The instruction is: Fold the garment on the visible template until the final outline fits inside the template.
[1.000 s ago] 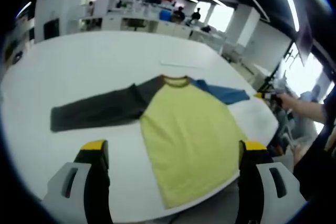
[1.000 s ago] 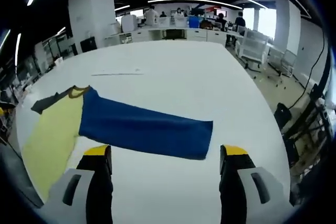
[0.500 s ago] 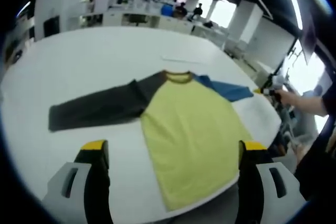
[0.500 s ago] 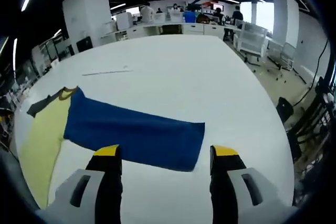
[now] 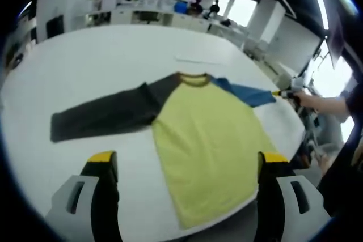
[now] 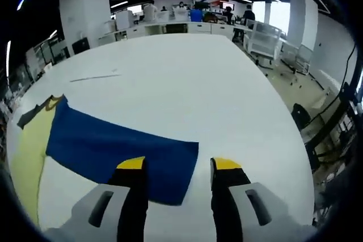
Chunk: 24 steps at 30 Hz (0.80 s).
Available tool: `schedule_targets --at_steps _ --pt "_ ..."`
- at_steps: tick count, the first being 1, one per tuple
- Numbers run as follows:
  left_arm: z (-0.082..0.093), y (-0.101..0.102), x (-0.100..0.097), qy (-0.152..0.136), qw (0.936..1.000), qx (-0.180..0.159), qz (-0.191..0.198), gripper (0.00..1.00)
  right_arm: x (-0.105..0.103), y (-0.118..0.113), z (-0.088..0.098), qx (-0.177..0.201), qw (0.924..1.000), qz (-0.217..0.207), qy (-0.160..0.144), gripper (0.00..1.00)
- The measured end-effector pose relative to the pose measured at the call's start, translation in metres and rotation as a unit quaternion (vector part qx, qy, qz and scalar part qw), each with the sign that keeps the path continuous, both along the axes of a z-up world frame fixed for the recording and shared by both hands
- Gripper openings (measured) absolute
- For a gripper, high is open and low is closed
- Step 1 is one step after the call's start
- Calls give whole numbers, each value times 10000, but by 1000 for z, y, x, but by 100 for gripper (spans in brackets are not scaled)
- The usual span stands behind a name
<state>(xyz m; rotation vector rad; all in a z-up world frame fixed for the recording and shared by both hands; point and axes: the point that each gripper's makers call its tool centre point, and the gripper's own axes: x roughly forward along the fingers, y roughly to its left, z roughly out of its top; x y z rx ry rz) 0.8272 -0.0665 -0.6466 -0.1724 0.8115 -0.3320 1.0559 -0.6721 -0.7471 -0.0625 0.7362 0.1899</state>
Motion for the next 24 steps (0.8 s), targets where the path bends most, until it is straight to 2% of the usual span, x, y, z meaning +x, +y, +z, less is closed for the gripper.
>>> schedule_targets --at_steps 7,14,24 --pt "-3 3 1 73 10000 53 12 99 10 -6 -7 -61 10000 -58 43 35" --pt "-10 0 -1 181 9998 96 -37 98 16 -10 -13 -177 9998 -6 93 24" --pt "-15 -4 0 261 9995 147 -121 98 23 -14 -17 -207 9997 -6 154 19"
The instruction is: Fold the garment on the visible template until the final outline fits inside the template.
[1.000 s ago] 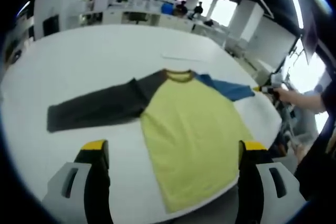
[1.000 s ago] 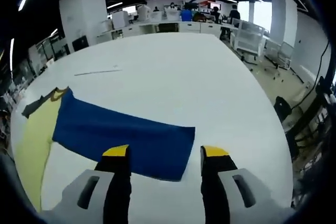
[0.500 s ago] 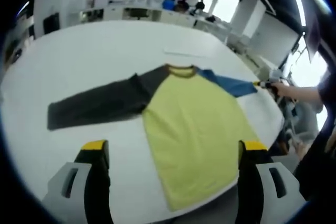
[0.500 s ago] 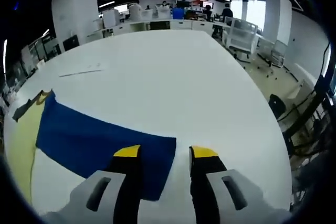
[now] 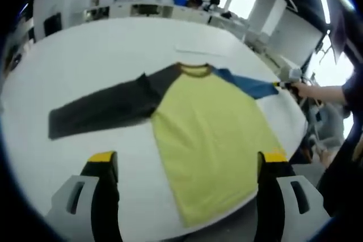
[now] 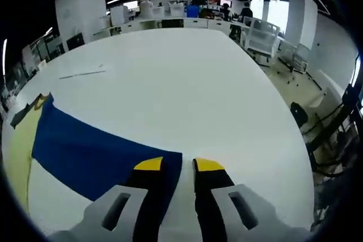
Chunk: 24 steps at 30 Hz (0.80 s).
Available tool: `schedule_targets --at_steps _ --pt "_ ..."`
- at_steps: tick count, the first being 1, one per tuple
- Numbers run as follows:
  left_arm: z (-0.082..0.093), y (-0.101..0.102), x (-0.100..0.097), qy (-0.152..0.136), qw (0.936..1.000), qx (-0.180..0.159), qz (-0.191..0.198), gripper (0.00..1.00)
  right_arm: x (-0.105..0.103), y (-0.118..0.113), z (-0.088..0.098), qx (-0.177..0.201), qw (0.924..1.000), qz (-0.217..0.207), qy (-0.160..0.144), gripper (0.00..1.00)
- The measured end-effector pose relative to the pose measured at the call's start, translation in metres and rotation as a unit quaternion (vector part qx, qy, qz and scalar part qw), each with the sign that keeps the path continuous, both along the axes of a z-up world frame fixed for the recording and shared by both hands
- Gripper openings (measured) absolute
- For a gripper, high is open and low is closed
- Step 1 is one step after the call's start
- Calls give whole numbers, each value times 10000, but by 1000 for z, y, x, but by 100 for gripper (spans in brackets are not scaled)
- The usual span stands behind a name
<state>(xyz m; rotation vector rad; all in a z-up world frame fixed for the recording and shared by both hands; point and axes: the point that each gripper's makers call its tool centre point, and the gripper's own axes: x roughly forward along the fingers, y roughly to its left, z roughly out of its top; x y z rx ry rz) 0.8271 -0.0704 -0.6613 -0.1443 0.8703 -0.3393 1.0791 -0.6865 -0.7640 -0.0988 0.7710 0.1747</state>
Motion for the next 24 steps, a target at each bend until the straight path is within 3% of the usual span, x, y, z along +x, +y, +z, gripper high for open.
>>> schedule_targets --at_steps 11,24 --pt "-5 -3 -1 70 9999 50 -82 98 7 6 -1 89 9999 120 24 4" --pt "-5 -4 -3 78 9999 58 -126 98 5 8 -1 -96 9997 222 76 2"
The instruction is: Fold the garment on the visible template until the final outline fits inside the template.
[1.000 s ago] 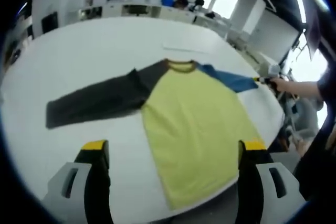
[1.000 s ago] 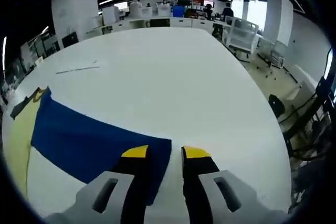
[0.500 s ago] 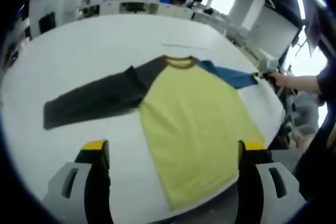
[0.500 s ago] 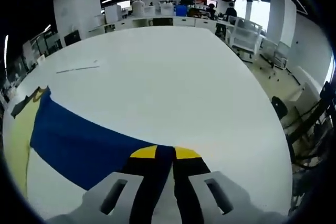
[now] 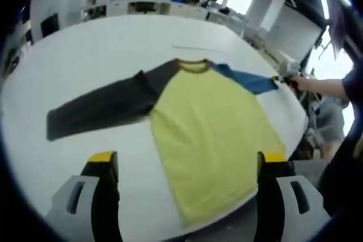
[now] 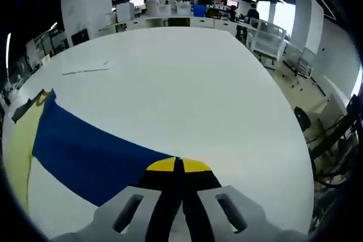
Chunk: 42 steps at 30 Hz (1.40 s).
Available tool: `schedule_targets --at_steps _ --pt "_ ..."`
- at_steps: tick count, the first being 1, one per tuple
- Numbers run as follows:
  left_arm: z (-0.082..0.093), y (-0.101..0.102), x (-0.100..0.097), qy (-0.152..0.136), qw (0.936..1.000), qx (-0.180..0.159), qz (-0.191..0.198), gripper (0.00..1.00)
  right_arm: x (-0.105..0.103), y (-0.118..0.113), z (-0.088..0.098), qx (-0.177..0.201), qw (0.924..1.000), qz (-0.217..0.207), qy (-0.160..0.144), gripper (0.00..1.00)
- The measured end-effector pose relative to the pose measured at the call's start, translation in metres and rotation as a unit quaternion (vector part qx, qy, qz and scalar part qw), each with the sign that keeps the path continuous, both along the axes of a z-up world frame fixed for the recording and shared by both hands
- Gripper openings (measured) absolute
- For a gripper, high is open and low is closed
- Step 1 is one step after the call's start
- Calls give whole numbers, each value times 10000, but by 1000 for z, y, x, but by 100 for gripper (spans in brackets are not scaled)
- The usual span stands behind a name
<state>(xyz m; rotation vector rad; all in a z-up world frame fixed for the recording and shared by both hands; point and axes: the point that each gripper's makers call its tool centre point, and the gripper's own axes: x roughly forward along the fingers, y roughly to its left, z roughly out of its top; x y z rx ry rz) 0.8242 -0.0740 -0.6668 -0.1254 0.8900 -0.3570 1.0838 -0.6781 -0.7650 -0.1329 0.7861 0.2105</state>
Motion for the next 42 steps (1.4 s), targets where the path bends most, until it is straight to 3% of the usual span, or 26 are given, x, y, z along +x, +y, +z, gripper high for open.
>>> schedule_targets --at_steps 12,17,23,32,42 --pt "4 2 -2 -50 10000 6 -17 98 -2 2 10 81 9996 -223 172 2" --pt "7 4 -4 -95 10000 2 11 98 -5 5 17 -45 9997 -133 174 1" --pt "10 2 -5 -158 9999 -40 14 98 -9 5 28 75 9996 -175 204 1" --pt "19 4 -8 -307 9995 -92 35 97 -3 -3 39 -12 9997 -104 234 1" --pt "30 9 -21 -495 9986 -176 80 97 9 3 83 -226 9996 150 102 2"
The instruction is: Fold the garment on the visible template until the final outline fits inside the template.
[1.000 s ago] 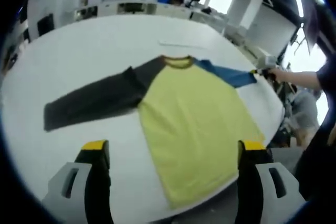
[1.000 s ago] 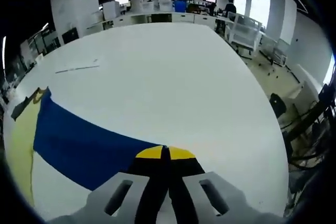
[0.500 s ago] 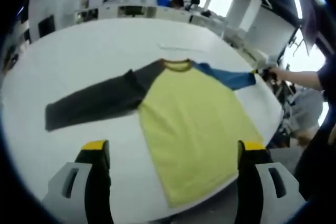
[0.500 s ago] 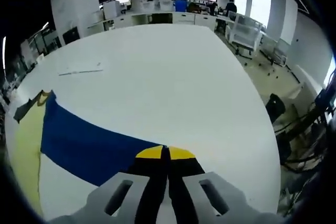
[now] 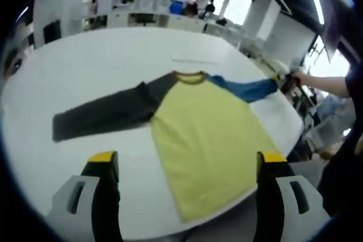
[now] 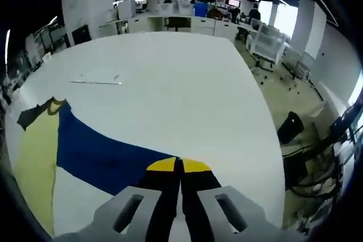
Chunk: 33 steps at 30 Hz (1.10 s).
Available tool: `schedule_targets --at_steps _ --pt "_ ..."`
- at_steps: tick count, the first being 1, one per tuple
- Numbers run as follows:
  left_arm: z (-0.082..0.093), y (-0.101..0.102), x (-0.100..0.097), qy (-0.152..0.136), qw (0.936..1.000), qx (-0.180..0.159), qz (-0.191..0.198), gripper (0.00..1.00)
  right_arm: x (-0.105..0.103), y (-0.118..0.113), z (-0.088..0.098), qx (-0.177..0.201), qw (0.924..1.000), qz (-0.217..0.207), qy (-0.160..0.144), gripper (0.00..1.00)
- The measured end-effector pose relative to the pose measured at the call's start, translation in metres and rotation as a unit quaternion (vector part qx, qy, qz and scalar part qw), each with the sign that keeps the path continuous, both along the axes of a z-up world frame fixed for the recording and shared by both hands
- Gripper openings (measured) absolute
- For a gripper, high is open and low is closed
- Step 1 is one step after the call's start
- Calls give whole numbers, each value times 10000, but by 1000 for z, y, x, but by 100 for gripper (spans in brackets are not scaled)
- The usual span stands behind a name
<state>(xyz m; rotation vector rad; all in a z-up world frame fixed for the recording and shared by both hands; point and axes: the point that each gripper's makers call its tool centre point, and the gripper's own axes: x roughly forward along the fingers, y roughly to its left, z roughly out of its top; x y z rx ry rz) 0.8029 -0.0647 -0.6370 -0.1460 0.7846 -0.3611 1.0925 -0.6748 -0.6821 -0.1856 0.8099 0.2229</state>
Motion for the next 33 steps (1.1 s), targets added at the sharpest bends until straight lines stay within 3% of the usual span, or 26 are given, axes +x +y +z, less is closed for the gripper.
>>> schedule_targets --at_steps 13,21,24,33 --pt "13 14 -22 -175 9998 -14 59 97 -3 -1 34 -366 9993 84 -16 2" --pt "18 19 -34 -252 9996 -51 145 97 -11 23 59 -500 9982 305 -114 2" --pt "20 19 -37 -296 9994 -80 144 97 -4 29 66 -587 9970 474 -169 2" --pt "21 27 -48 -394 9989 -172 176 96 -20 79 104 -698 9921 967 -387 2"
